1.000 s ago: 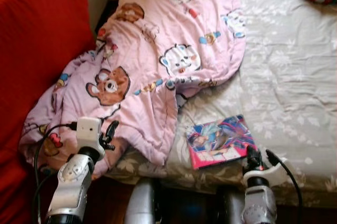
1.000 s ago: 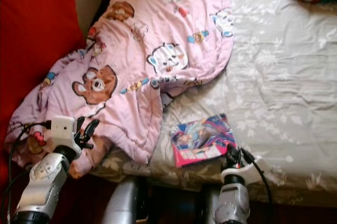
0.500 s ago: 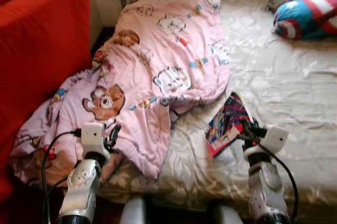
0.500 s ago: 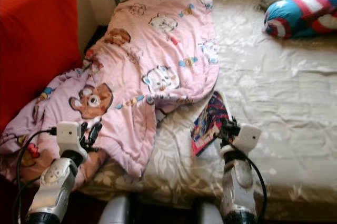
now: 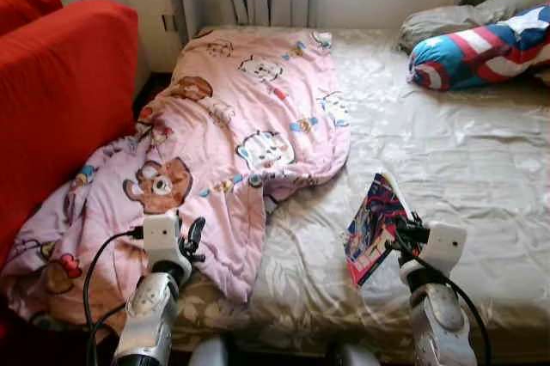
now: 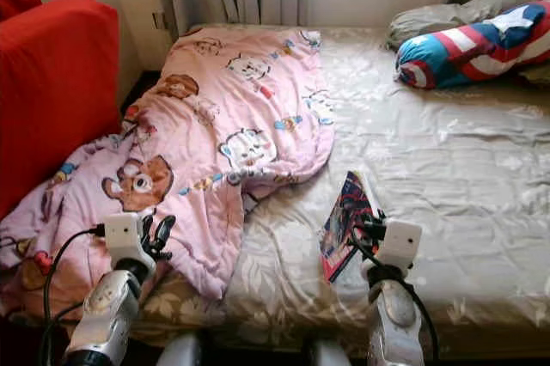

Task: Clean up the room

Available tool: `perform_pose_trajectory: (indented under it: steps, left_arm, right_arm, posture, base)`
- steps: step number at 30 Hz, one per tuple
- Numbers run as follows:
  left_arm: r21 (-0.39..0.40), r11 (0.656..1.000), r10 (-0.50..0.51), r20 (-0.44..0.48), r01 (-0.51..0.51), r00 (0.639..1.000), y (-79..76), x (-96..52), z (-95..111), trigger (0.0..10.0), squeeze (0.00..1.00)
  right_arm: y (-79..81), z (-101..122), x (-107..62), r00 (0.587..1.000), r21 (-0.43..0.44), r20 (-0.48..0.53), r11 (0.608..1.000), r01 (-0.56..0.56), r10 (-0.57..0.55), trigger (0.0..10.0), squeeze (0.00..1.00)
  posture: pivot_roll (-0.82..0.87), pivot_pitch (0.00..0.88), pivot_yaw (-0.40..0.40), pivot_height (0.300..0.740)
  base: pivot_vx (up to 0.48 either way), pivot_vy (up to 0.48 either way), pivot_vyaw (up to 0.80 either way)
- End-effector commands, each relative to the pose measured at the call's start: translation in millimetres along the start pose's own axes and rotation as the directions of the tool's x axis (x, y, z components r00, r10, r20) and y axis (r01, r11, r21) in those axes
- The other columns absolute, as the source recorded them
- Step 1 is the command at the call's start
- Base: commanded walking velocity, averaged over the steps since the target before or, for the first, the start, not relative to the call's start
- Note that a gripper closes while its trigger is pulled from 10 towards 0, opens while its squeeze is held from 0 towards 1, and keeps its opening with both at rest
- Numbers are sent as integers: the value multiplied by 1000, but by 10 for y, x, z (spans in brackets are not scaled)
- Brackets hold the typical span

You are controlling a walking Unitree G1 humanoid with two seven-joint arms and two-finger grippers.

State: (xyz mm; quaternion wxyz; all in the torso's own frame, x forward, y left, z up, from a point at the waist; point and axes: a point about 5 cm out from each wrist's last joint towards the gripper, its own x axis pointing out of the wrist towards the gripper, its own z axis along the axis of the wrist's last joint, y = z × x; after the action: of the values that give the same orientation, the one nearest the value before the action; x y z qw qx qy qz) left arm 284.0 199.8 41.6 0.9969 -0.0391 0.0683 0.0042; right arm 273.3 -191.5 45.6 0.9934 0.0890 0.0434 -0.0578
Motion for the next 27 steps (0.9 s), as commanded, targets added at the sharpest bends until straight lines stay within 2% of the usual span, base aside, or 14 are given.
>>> perform_pose_trajectory:
  steps: [1, 6, 9, 12, 16, 19, 20, 22, 27]
  left_arm:
    - [18, 999, 30, -45, -29, 999, 135, -60, -108, 10000, 0]
    - [17, 997, 73, -154, -71, 985, 291, -164, -331, 10000, 0]
    - [18, 997, 76, -191, -73, 979, 311, -197, -403, 10000, 0]
    - [20, 996, 88, -276, -86, 957, 341, -292, -581, 10000, 0]
    - [34, 994, 106, -391, -101, 914, 364, -438, -808, 10000, 0]
    - [51, 995, 102, -432, -88, 896, 358, -502, -892, 10000, 0]
    - [60, 994, 111, -471, -94, 875, 360, -572, -974, 10000, 0]
    - [60, 993, 116, -487, -99, 866, 360, -603, -1008, 10000, 0]
    - [56, 990, 137, -572, -128, 809, 336, -776, -1189, 10000, 0]
  right_arm:
    - [94, 95, 41, 998, -2, 52, 1000, -25, 25, 10000, 0]
    - [163, 95, 59, 998, -2, 54, 999, -46, 46, 10000, 0]
    - [168, 95, 69, 998, -2, 52, 999, -46, 46, 10000, 0]
    - [158, 77, 81, 998, -6, 43, 999, -46, 46, 10000, 0]
    - [129, 72, 86, 999, -19, 35, 999, -37, 38, 10000, 0]
    - [119, 79, 89, 999, -20, 37, 999, -35, 36, 10000, 0]
    - [113, 71, 93, 999, -22, 34, 999, -33, 34, 10000, 0]
    - [111, 65, 96, 999, -25, 32, 999, -33, 34, 10000, 0]
    - [160, 114, 149, 997, -55, 47, 997, -61, 64, 10000, 0]
  posture:
    - [-13, 0, -16, 709]
    - [-17, 0, -4, 739]
    - [-16, 0, 0, 740]
    - [-14, 0, 2, 740]
    - [-12, 0, -8, 740]
    - [-12, 0, -11, 740]
    - [-6, 0, -15, 740]
    - [-2, 0, -18, 740]
    - [-13, 0, -37, 740]
  base:
    - [0, 0, 0]
    - [0, 0, 0]
    - [0, 0, 0]
    - [0, 0, 0]
    - [0, 0, 0]
    - [0, 0, 0]
    - [0, 0, 0]
    - [0, 0, 0]
    - [0, 0, 0]
